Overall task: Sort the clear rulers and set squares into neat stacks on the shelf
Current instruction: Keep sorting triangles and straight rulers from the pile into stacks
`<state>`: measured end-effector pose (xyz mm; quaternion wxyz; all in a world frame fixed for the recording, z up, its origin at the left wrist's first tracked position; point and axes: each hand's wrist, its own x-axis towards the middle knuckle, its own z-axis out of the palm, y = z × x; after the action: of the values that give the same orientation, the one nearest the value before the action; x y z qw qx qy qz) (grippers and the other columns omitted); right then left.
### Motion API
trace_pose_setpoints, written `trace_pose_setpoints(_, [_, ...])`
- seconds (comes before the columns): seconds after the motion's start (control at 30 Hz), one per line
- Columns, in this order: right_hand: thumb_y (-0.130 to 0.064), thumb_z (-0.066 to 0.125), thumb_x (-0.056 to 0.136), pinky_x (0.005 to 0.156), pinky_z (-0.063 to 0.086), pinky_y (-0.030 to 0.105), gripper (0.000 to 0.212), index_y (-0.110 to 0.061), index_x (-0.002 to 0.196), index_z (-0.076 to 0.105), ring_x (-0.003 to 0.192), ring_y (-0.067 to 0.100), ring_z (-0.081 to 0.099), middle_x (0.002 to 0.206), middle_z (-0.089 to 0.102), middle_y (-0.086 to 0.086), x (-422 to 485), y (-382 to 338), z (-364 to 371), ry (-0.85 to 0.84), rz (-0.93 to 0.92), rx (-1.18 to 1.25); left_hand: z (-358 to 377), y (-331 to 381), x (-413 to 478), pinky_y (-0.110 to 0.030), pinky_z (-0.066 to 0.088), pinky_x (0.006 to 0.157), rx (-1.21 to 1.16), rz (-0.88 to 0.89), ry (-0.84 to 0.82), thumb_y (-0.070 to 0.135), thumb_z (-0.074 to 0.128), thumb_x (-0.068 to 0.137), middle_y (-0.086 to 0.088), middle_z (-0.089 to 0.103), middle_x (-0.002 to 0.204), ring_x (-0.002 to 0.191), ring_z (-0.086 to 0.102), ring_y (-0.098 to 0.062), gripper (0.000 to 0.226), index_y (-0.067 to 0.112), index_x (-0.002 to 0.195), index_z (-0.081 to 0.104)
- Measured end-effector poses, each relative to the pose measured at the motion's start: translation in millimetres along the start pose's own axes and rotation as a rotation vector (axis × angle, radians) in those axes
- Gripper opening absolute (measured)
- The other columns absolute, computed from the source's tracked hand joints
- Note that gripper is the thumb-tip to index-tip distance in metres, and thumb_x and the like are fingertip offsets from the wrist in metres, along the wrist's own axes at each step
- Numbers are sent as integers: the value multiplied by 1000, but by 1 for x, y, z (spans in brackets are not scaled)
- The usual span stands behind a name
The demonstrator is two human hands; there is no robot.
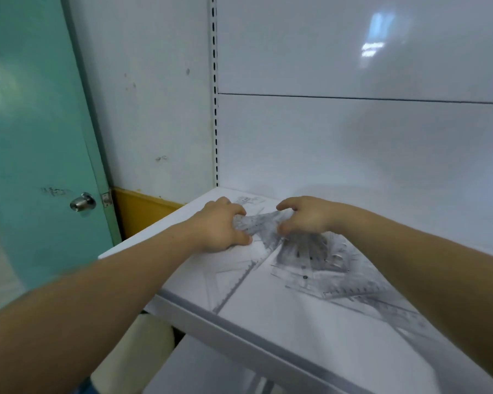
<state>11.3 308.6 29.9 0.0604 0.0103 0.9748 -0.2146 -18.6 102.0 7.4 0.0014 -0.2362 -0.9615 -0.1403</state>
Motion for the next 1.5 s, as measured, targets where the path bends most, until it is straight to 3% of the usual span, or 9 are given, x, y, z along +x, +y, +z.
trace_pose_setpoints(0.2, [-12, 66, 78, 70, 49, 28, 48, -24, 123, 56, 96, 25, 59, 120, 54, 7, -2, -4, 7, 128, 116, 219, 0, -6, 1, -22, 36, 76, -173, 82, 28, 34, 73, 78, -3, 45, 128, 99, 49, -16, 71, 29, 140, 40])
trace_pose_setpoints(0.43, [-1, 57, 85, 60, 42, 26, 50, -18, 130, 47, 73, 16, 52, 99, 47, 4, -7, 0, 8, 265, 204, 363, 1, -7, 4, -12, 34, 64, -377, 62, 41, 26, 77, 75, 2, 53, 116, 90, 47, -9, 84, 27, 145, 31])
trace_pose_setpoints(0.67, [-10, 56, 87, 59, 40, 23, 8, -13, 83, 63, 68, 15, 53, 88, 57, 3, -11, 9, -2, 364, 171, 638, -5, -4, 9, -17, 42, 43, -783, -83, 20, 2, 63, 84, -7, 59, 83, 53, 53, -13, 23, 15, 102, 55])
trace_pose_setpoints(0.8, [-6, 57, 89, 61, 48, 22, 19, -3, 107, 62, 65, 17, 60, 92, 57, 6, -17, 8, -6, 401, 125, 778, -6, -5, 16, -20, 45, 54, -845, -84, 66, 6, 54, 92, -12, 64, 95, 71, 55, -16, 11, 12, 95, 63])
trace_pose_setpoints(0.93, [3, 59, 85, 65, 56, 28, 65, -15, 142, 33, 65, 22, 65, 98, 60, 16, -24, 7, -5, 403, 52, 805, -9, -9, 18, -22, 44, 61, -801, -40, 114, 12, 48, 96, -3, 60, 88, 66, 48, -14, 24, 21, 111, 64])
trace_pose_setpoints(1.07, [7, 62, 83, 66, 57, 34, 95, -34, 150, 11, 65, 25, 66, 96, 62, 16, -33, 1, -6, 425, -1, 761, -15, -10, 18, -18, 40, 59, -761, 6, 239, 13, 48, 96, 6, 57, 91, 64, 49, -9, 26, 19, 117, 62])
trace_pose_setpoints(1.23, [4, 60, 85, 81, 54, 38, 60, -8, 141, 42, 79, 26, 67, 92, 55, 4, -40, -1, -1, 480, -18, 719, -24, -2, 8, -28, 44, 61, -872, 45, 246, 10, 45, 96, -1, 50, 80, 68, 60, -18, 19, 16, 107, 59])
trace_pose_setpoints(1.37, [0, 59, 87, 60, 44, 27, 56, -13, 139, 44, 97, 26, 64, 116, 58, 1, -52, -6, 1, 463, 4, 666, -25, 7, 3, -25, 43, 50, -921, 23, 156, 12, 37, 98, -5, 58, 89, 61, 62, -19, 14, 18, 99, 49])
trace_pose_setpoints(1.5, [-19, 58, 91, 73, 44, 22, 32, -17, 123, 62, 90, 17, 62, 100, 65, -3, -67, -7, 5, 593, 46, 116, -18, 10, 5, -25, 38, 53, -830, 20, 57, 12, 44, 94, -6, 58, 92, 62, 59, -18, 20, 19, 113, 45])
